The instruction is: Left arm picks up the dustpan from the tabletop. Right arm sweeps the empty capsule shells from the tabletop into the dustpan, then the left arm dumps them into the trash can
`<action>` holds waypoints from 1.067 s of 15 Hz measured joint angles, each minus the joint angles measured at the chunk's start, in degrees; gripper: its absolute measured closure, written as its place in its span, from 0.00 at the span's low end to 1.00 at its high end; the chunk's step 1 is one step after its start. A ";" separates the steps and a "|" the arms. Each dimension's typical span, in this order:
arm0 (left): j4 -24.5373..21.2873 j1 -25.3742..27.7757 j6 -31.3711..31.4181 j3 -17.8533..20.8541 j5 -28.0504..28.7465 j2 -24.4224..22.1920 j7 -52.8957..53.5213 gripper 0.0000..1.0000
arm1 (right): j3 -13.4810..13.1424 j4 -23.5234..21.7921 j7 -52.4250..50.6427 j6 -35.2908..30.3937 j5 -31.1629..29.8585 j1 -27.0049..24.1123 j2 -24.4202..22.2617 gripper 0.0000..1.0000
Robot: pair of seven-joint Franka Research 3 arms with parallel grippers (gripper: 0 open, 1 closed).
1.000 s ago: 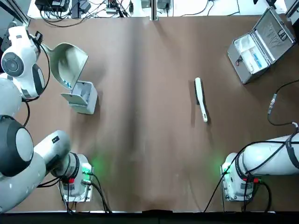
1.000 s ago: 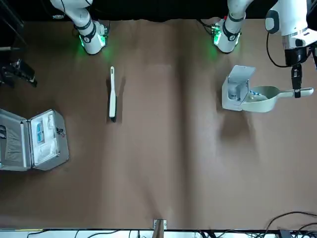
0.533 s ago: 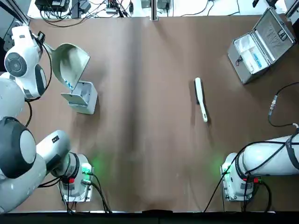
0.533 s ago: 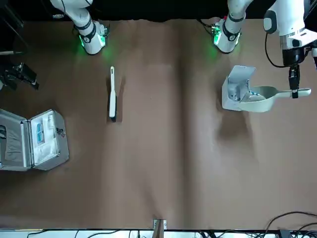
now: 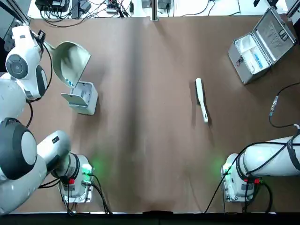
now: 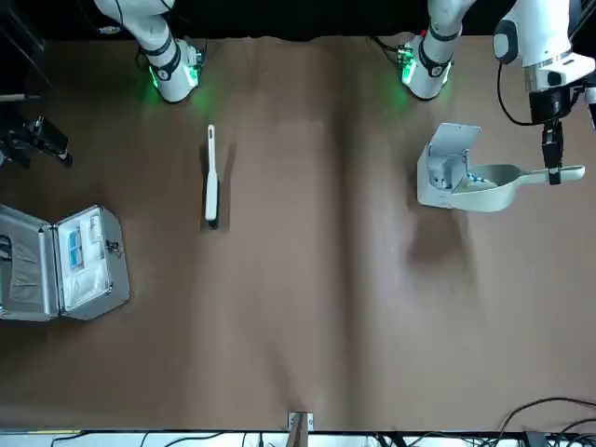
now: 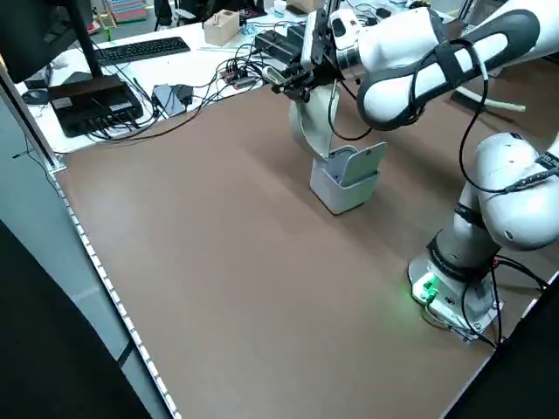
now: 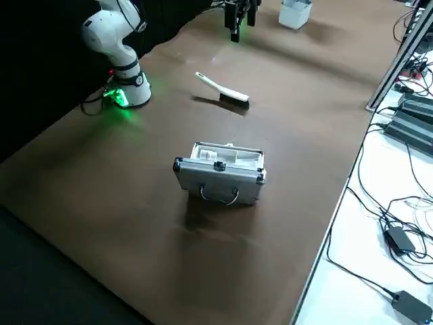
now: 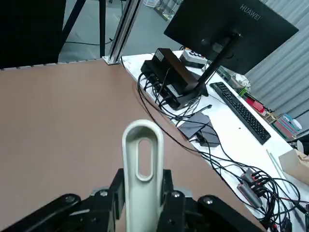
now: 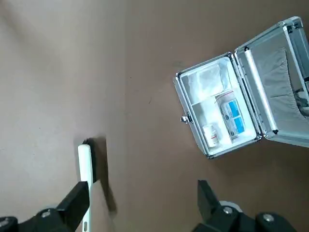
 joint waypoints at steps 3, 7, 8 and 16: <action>-0.62 0.71 0.99 -0.11 0.00 -0.58 -0.02 0.67 | 0.00 0.00 0.00 0.09 0.00 0.00 -0.01 0.01; -0.84 1.81 1.96 -0.87 0.00 -0.71 -0.03 0.67 | -0.02 0.00 0.00 0.20 0.00 -0.01 -0.01 0.01; -0.85 2.11 2.00 -1.20 0.00 -0.71 -0.05 0.67 | -0.02 0.00 0.00 0.20 0.00 -0.01 -0.01 0.01; -0.89 2.98 2.05 -4.35 0.00 -0.72 -0.08 0.67 | -0.02 0.00 0.00 0.23 0.00 -0.01 -0.02 0.01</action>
